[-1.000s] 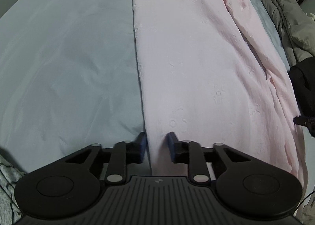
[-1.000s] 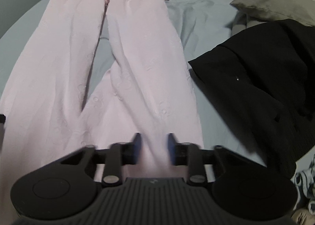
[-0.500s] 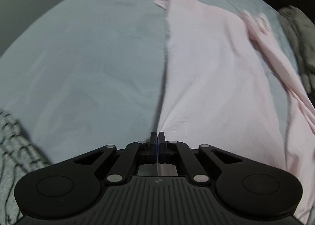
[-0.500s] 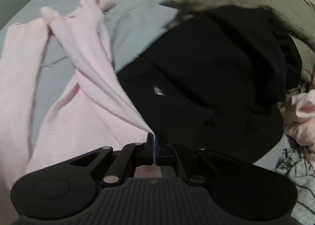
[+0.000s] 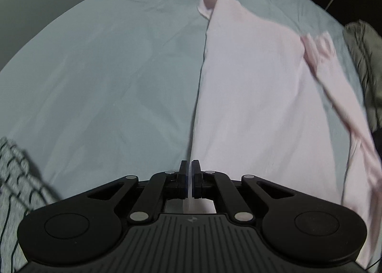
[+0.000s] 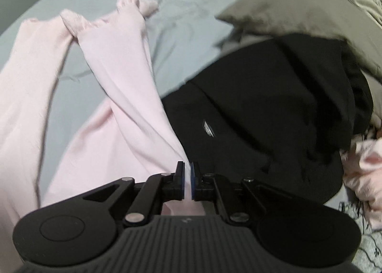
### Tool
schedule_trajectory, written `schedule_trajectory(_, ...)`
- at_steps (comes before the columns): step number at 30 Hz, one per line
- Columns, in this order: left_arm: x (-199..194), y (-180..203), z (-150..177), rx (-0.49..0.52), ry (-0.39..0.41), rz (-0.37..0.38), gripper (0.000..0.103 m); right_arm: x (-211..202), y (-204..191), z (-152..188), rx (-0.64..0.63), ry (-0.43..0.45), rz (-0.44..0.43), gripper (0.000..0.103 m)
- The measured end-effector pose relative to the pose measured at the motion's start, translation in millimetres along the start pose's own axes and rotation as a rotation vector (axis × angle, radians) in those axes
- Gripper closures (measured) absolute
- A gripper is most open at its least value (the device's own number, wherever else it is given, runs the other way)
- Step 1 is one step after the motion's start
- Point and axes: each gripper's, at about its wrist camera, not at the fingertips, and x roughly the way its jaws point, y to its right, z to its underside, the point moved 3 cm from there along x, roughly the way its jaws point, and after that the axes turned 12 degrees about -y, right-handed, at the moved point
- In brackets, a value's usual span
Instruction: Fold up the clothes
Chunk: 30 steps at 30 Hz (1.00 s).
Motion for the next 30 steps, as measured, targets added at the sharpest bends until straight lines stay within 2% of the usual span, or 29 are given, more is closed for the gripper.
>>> schedule_trajectory(1,0,1,-6,0.011,0.008,-0.005,0.103,1,-4,-5,-0.010,0.007,-0.007,0.086)
schedule_trajectory(2,0,3,-12,0.022,0.014,-0.008,0.103,2,-9,-11,-0.019,0.014,-0.014,0.066)
schedule_trajectory(3,0,5,-17,0.029,0.018,-0.007,0.103,3,-13,-16,-0.029,0.020,-0.021,0.058)
schedule_trajectory(4,2,7,-21,0.035,0.021,-0.004,0.103,4,-17,-21,-0.038,0.027,-0.029,0.055)
schedule_trajectory(7,4,20,-28,0.046,0.037,0.033,0.103,6,-30,-37,-0.067,0.048,-0.050,0.061)
schedule_trajectory(11,15,49,-41,0.098,0.034,0.107,0.103,8,-54,-51,-0.091,0.064,-0.101,0.061)
schedule_trajectory(16,38,113,-70,0.216,0.022,0.156,0.103,19,-83,-56,-0.149,0.080,-0.112,0.061)
schedule_trajectory(20,53,173,-95,0.286,0.020,0.215,0.102,34,-86,-53,-0.143,0.086,-0.091,0.065)
schedule_trajectory(22,61,203,-106,0.312,0.012,0.255,0.096,40,-84,-53,-0.137,0.087,-0.085,0.066)
schedule_trajectory(23,66,215,-111,0.310,0.003,0.281,0.090,41,-83,-53,-0.140,0.093,-0.075,0.066)
schedule_trajectory(25,76,233,-120,0.284,-0.018,0.339,0.086,44,-84,-54,-0.166,0.114,-0.054,0.066)
schedule_trajectory(28,96,254,-130,0.218,-0.068,0.424,0.086,48,-85,-58,-0.196,0.142,-0.035,0.067)
schedule_trajectory(30,106,261,-135,0.185,-0.079,0.440,0.086,48,-83,-60,-0.203,0.161,-0.031,0.067)
